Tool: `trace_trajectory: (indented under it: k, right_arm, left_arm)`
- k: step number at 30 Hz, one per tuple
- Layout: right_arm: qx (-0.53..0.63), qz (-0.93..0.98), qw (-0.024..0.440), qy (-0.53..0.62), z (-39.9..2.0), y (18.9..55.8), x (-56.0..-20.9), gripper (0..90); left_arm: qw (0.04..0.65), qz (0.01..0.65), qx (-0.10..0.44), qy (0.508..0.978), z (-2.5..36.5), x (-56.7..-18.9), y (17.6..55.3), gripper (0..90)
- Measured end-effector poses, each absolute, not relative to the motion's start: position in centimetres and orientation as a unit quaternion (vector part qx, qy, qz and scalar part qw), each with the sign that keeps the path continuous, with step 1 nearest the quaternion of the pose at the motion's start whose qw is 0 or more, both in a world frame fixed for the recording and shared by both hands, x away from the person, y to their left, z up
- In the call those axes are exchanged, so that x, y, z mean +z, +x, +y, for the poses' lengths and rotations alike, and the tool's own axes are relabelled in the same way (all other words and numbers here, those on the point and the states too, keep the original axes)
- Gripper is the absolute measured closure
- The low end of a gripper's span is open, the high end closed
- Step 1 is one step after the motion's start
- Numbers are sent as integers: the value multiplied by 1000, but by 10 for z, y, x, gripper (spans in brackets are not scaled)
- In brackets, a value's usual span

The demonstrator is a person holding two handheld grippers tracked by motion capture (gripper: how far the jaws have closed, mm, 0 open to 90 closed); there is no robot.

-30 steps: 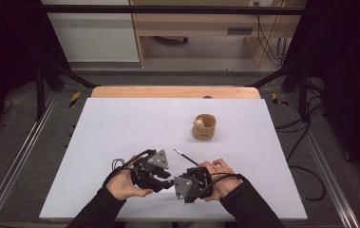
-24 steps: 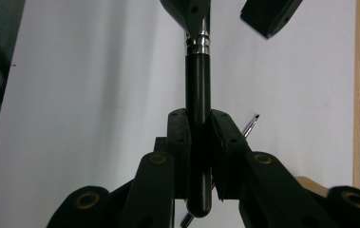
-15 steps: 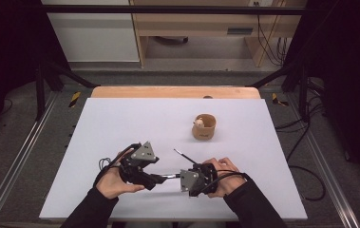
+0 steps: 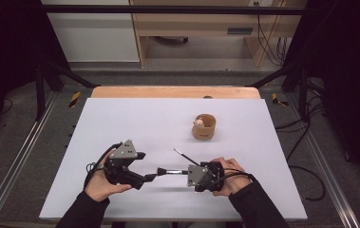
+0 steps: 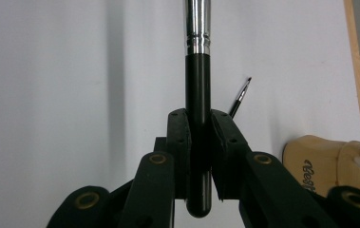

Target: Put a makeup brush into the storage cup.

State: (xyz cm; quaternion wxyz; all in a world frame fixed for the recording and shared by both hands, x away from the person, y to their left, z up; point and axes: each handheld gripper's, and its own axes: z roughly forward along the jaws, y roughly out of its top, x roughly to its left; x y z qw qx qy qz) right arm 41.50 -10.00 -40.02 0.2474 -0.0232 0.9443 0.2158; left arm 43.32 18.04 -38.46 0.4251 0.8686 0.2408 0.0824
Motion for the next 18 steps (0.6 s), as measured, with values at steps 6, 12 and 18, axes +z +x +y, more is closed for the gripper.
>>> trace_trajectory:
  k: [6,12,18]
  right_arm:
    - [231,940,251,6,-108,416,-402,796]
    - [253,934,250,39,-115,417,-405,796]
    - [275,928,243,69,-121,417,-409,796]
  left_arm:
    - [440,255,85,857,189,-392,431,163]
    - [458,271,93,842,195,-399,430,156]
    - [474,286,94,827,197,-404,428,154]
